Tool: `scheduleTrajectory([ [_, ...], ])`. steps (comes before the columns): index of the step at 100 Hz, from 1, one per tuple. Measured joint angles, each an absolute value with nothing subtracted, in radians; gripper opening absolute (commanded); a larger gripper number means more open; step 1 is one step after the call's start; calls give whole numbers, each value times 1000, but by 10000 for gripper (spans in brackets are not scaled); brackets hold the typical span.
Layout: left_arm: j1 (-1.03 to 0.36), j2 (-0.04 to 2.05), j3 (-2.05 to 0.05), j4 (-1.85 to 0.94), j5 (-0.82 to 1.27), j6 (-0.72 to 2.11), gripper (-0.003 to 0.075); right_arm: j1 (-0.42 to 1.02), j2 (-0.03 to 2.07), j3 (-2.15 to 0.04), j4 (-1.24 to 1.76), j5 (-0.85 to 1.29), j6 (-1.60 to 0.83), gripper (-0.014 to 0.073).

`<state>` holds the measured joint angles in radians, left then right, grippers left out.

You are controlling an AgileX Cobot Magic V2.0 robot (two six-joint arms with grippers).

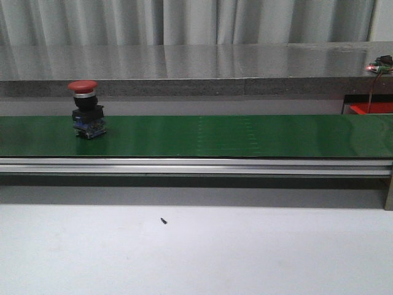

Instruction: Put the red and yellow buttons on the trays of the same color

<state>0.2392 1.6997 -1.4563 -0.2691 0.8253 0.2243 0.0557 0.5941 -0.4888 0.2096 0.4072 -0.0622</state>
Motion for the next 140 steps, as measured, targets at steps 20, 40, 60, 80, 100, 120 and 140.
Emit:
scheduleTrajectory([
  [20,239,1602,-1373,-273,827,227,449,56,594,-489,210,407,-62,-67],
  [40,227,1482,-1234,-275,796,244,195,56,594,-489,210,407,-62,-67],
  [60,168,1378,-1134,-275,775,251,-18,56,594,-489,210,407,-62,-67],
  [80,79,1299,-1057,-277,762,251,-20,56,594,-489,210,411,-62,-67],
  [100,24,1202,-968,-281,740,253,-19,56,594,-489,210,416,-62,-67],
  [120,16,1055,-852,-291,683,253,-19,56,594,-489,210,417,-62,-67],
  [140,16,916,-742,-303,654,253,-19,56,594,-489,210,417,-62,-67],
])
